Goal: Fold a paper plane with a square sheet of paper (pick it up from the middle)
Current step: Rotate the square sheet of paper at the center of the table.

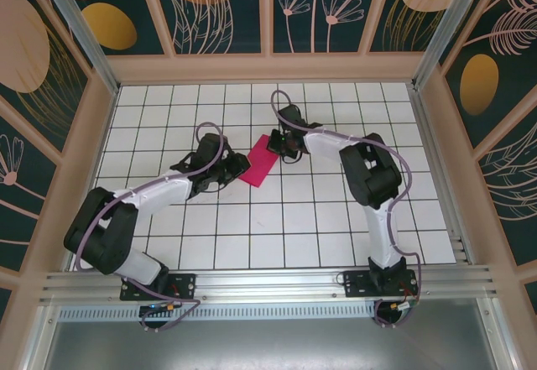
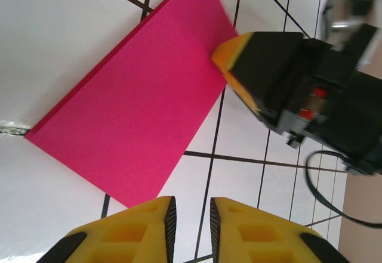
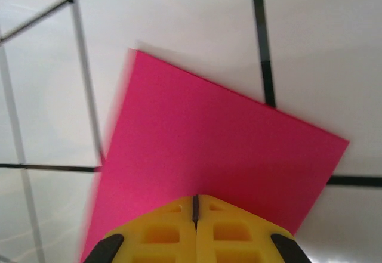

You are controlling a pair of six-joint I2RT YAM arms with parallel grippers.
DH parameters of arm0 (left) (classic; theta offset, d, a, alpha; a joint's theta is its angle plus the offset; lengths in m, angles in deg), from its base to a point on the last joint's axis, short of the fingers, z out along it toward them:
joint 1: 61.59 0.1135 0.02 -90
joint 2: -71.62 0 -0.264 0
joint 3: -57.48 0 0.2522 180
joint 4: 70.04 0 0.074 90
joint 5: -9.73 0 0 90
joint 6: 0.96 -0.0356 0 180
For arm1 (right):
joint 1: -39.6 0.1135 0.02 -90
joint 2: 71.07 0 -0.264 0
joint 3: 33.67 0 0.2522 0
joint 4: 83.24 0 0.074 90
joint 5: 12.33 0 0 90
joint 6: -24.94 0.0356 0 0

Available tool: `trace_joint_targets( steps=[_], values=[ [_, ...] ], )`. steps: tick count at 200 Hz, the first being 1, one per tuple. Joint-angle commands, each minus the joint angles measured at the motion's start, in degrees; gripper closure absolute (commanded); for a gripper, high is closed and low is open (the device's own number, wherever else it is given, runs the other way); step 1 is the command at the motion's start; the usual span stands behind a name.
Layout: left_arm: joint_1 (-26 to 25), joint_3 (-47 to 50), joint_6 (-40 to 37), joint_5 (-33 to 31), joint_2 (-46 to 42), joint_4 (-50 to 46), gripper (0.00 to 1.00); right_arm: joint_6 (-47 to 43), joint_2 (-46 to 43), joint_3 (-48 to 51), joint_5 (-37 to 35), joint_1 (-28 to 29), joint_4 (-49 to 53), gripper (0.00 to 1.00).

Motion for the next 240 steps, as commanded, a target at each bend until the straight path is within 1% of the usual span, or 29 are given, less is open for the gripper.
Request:
trace_joint_targets(
  steps=[1, 28, 36, 45, 88, 100, 117, 133, 146, 175, 196, 240],
  values=[
    [0.13, -1.81, 1.00, 2.39, 1.82, 1.42, 0.74, -2.91, 2.34, -2.67, -0.82, -0.17, 5.74, 0.95],
    [-0.09, -2.23, 0.84, 2.93, 2.66, 1.21, 0.75, -0.90, 0.96, -0.72, -2.88, -0.09, 6.52, 0.95],
    [-0.29, -2.34, 0.76, 3.21, 2.84, 1.28, 0.75, 0.23, -0.14, 0.87, -2.97, -0.15, 6.21, 0.98],
    [-0.59, -2.35, 0.77, 3.39, 3.06, 1.25, 0.75, 2.08, -2.03, 3.73, -2.96, -0.04, 4.98, 1.00],
    [-1.60, -0.40, 1.38, 3.92, 2.94, 1.89, 0.75, 12.19, -13.00, 17.57, -4.19, 1.87, -1.62, 0.99],
    [-1.87, 0.35, 1.71, 4.17, 2.93, 2.49, 0.76, 12.89, -15.50, 20.16, -3.87, 2.03, -3.66, 0.99],
    [-2.49, 0.96, 2.20, 4.14, 3.24, 3.28, 0.78, 11.16, -18.97, 23.79, -3.01, 2.03, -8.31, 1.00],
    [-3.56, 1.09, 2.79, 3.92, 3.93, 4.02, 0.81, 8.51, -21.67, 27.19, 0.04, 1.58, -13.56, 1.00],
    [-4.35, 0.99, 3.06, 3.48, 4.70, 4.31, 0.84, 7.50, -23.35, 30.45, 4.54, 1.33, -18.10, 1.00],
    [-4.88, 0.76, 3.36, 2.69, 6.74, 5.29, 0.91, 8.25, -24.26, 35.85, 12.30, 1.78, -25.21, 1.00],
    [-4.89, 0.48, 3.47, 2.93, 8.21, 6.09, 0.97, 8.37, -23.50, 36.91, 14.15, 2.48, -27.15, 1.00],
    [-4.91, -1.18, 2.85, 3.83, 10.49, 6.36, 1.00, 7.73, -20.77, 35.11, 14.84, 2.64, -27.43, 1.00]
  ],
)
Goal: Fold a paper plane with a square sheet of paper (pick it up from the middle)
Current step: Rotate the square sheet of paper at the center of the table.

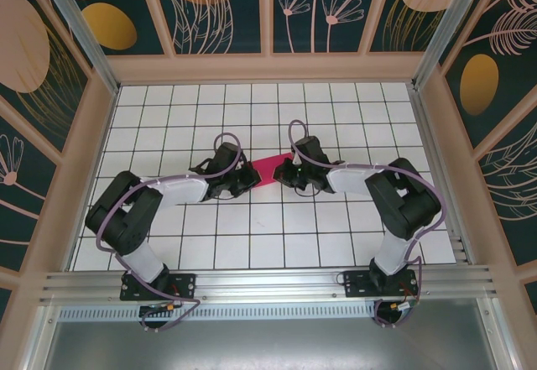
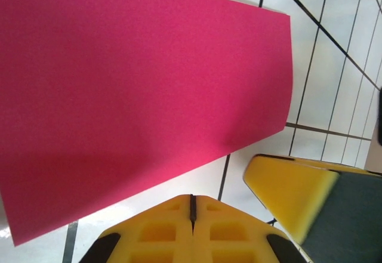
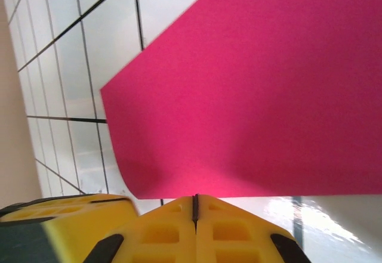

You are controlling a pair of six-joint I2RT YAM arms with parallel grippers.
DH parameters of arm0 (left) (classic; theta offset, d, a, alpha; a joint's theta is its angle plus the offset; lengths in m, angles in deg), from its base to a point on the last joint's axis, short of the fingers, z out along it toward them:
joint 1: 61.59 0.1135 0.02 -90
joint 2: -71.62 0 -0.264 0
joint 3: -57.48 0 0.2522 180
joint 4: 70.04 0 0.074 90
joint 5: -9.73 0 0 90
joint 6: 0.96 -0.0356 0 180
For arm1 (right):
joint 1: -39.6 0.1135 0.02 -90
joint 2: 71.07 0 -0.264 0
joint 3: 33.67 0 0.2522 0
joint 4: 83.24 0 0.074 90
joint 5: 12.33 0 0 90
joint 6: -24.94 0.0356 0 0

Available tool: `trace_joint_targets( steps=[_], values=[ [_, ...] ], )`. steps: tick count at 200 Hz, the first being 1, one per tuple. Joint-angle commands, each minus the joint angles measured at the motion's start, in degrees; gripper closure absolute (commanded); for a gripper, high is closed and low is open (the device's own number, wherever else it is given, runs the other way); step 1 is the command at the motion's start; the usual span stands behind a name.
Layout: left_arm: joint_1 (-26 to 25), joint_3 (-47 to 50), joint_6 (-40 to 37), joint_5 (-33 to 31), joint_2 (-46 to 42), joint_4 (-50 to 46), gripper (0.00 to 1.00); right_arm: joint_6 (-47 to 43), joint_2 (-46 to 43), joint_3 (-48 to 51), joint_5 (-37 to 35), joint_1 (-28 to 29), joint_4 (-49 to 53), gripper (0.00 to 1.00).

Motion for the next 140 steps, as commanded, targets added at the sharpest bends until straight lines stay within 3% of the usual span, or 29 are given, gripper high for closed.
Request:
trace_joint_targets(
  steps=[1, 140],
  values=[
    [-0.11, -1.56, -0.23, 0.38, 1.23, 1.71, 1.00, -1.29, 2.23, -1.41, 2.05, 0.26, -2.64, 1.00],
    [-0.11, -3.51, -0.91, 0.96, 7.82, 2.30, 1.00, -2.16, 7.73, -3.62, 1.63, 0.24, 0.73, 1.00]
  ],
)
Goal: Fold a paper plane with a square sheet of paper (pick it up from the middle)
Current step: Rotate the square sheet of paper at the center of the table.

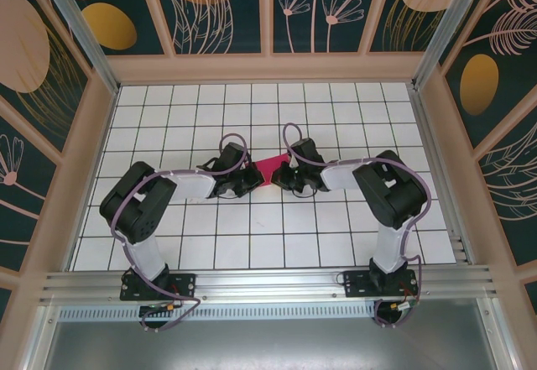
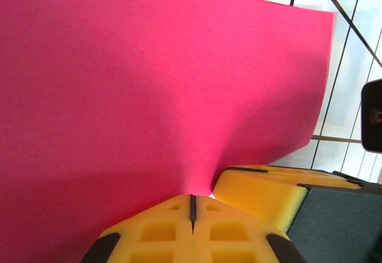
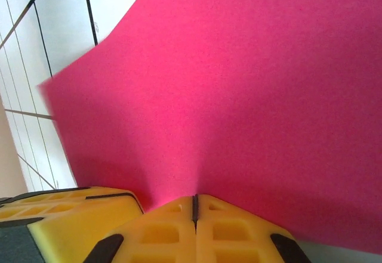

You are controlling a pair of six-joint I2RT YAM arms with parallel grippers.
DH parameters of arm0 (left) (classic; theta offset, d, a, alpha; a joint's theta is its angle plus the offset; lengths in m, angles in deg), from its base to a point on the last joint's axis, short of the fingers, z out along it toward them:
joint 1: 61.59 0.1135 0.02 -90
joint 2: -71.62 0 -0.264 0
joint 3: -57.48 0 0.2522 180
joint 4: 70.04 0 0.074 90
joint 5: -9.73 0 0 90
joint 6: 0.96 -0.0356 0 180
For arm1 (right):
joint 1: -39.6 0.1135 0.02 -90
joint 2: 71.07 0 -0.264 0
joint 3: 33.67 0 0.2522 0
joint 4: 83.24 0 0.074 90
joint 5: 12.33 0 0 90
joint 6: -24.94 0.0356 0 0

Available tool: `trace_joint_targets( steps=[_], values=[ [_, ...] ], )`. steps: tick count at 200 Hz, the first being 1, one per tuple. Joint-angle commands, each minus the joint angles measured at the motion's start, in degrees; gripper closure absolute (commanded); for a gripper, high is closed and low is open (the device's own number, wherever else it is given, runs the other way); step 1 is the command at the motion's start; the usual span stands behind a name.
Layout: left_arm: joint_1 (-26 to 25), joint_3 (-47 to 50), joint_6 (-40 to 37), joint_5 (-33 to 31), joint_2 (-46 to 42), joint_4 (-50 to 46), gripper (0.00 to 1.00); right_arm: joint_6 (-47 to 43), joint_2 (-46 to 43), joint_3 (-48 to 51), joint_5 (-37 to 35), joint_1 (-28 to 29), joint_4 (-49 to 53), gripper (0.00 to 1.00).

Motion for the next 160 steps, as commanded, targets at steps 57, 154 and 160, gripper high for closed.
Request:
trace_joint_targets(
  steps=[57, 154, 160],
  values=[
    [-0.13, -0.60, -1.35, -2.30, 2.27, -4.06, 1.00, -1.80, 1.25, -1.24, -0.86, 0.26, 1.40, 1.00],
    [-0.14, 4.18, -0.39, -6.88, 1.98, -9.66, 1.00, -3.14, 0.24, 0.31, -3.49, -3.07, 2.10, 1.00],
    [-0.17, 4.46, -0.22, -7.04, 2.03, -9.84, 1.00, -3.18, 0.00, 0.56, -3.69, -3.07, 2.12, 1.00]
  ],
)
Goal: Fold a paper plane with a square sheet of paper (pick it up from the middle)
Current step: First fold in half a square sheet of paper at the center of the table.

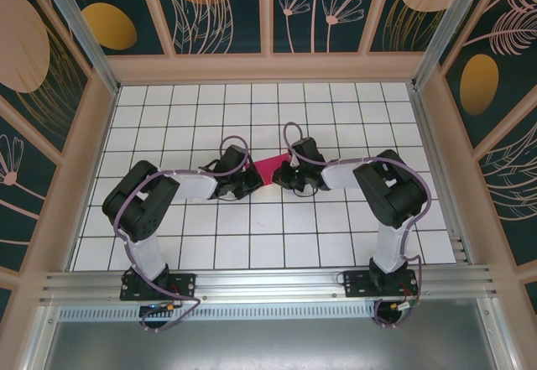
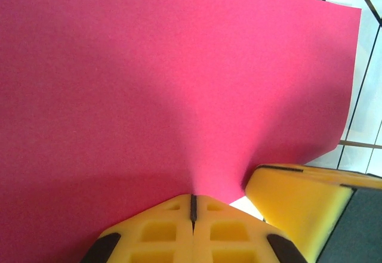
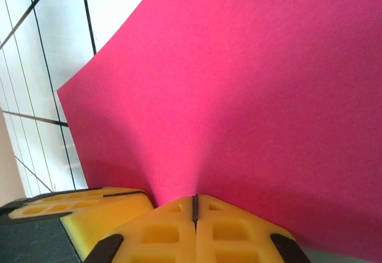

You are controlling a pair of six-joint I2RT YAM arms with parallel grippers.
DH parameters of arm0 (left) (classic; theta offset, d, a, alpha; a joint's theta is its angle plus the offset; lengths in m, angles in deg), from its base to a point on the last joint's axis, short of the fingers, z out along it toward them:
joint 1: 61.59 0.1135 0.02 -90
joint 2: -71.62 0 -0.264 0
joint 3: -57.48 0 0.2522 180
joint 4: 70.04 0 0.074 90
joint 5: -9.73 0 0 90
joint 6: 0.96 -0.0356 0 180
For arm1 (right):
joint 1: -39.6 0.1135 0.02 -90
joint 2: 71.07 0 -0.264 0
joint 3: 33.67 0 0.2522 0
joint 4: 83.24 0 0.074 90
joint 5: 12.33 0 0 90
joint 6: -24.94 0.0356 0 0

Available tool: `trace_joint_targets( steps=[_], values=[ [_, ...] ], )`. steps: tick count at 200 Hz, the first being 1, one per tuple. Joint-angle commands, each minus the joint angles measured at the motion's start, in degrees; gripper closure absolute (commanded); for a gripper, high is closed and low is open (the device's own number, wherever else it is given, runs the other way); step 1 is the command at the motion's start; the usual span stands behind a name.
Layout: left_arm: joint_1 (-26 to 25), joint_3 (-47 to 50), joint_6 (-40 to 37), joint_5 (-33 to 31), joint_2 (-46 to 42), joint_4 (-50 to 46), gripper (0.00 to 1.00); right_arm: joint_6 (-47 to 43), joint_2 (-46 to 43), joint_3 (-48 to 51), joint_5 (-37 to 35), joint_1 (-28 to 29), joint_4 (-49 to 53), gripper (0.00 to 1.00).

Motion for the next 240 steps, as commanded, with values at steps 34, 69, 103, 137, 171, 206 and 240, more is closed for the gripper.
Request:
trace_joint_targets(
  steps=[34, 69, 103, 137, 171, 206, 240],
  values=[
    [0.18, 5.14, 0.81, -4.99, 0.67, -9.00, 1.00, -3.70, -1.07, 1.80, -4.47, -6.51, 2.77, 1.00],
    [0.21, 5.30, 0.71, -4.94, 0.23, -8.56, 1.00, -5.45, -2.52, 2.90, -4.29, -8.79, 3.18, 1.00],
    [0.18, 4.88, 0.61, -4.55, 0.54, -8.29, 1.00, -5.70, -6.41, 2.73, -1.10, -6.04, -1.07, 1.00],
    [0.19, 4.53, 0.51, -4.38, 0.84, -8.29, 1.00, -2.24, -5.79, 3.19, 1.04, -1.88, -6.45, 1.00],
    [0.15, 4.61, 0.52, -4.46, 0.84, -8.23, 1.00, 0.35, -1.17, 1.54, 1.99, 1.96, -8.38, 1.00],
    [0.21, 4.83, 0.71, -4.46, 0.67, -8.20, 1.00, 0.25, 0.72, 0.32, 1.15, 2.51, -6.47, 1.00],
    [0.21, 4.97, 0.84, -4.50, 0.59, -8.11, 1.00, -0.32, 1.90, 0.23, -0.67, 2.09, -4.03, 1.00]
  ],
)
